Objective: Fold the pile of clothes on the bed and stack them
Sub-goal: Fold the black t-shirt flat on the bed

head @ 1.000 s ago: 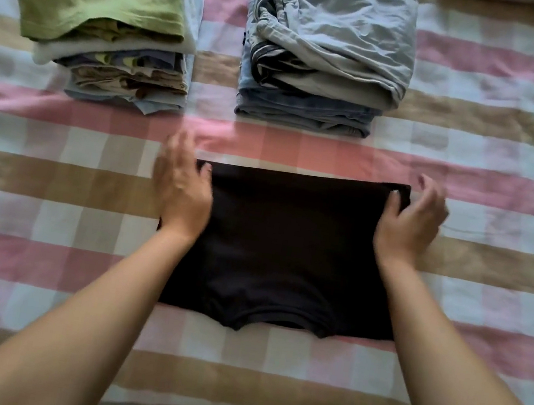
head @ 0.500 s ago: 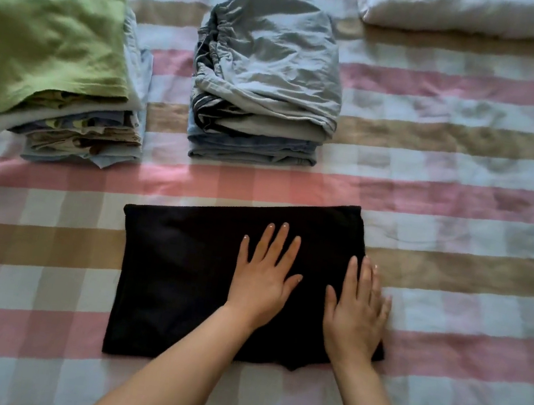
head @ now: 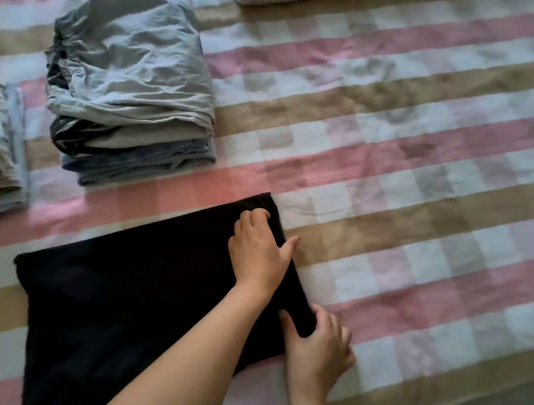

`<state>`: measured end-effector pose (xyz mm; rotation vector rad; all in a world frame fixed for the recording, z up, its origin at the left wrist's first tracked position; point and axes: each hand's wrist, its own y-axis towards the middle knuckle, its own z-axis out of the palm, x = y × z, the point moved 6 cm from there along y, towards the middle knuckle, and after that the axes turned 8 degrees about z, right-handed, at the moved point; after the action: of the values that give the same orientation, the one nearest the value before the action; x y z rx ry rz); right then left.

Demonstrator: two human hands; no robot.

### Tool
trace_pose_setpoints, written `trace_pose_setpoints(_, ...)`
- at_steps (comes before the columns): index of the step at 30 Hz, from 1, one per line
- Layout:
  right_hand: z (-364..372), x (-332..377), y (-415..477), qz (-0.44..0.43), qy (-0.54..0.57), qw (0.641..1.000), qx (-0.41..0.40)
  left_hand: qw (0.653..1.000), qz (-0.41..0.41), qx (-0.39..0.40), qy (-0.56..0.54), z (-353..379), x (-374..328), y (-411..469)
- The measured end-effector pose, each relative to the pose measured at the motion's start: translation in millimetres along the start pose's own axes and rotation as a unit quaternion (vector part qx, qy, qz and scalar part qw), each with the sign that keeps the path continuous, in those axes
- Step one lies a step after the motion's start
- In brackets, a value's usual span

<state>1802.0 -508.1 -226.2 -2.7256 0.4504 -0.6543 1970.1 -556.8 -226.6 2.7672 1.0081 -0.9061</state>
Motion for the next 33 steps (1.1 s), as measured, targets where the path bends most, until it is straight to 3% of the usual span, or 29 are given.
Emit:
trace_pose_setpoints(5, -5, 1, -3, 0.017, 0.053, 0.998, -0.003, 1.0, 0.0, -0.014, -0.017, -4, 1, 10)
trace_pose_setpoints(8, -7, 2, -7, 0.024, 0.067, 0.997, 0.03, 0.995, -0.001, -0.025, -0.096, -12, 7, 10)
trace_pose_setpoints(10, -12, 5, -17, -0.002, 0.137, 0.99, 0.039, 0.983, -0.032, -0.024, -0.181, -21, 16, 8)
trace_pose_setpoints(13, -21, 21, -45, -0.086, 0.251, 0.962, 0.062, 0.926, -0.125, -0.021, -0.355, -39, 38, 0)
trace_pose_setpoints(16, -23, 53, -86, -0.269, 0.248, 0.929, 0.054, 0.832, -0.182, -0.009, -0.523, -70, 66, -13)
trace_pose_setpoints(18, -18, 73, -115, -0.362, 0.239, 0.9, 0.048, 0.788, -0.189, -0.012, -0.586, -97, 86, -21)
trace_pose_setpoints(21, 1, 102, -159, -0.448, 0.219, 0.865, 0.056, 0.754, -0.189, -0.042, -0.628, -141, 132, -36)
trace_pose_setpoints(26, 55, 132, -216, -0.535, 0.116, 0.827, 0.126, 0.735, -0.229, -0.093, -0.631, -171, 211, -62)
trace_pose_setpoints(33, 118, 140, -254, -0.554, -0.04, 0.8, 0.227, 0.757, -0.292, -0.128, -0.57, -167, 280, -81)
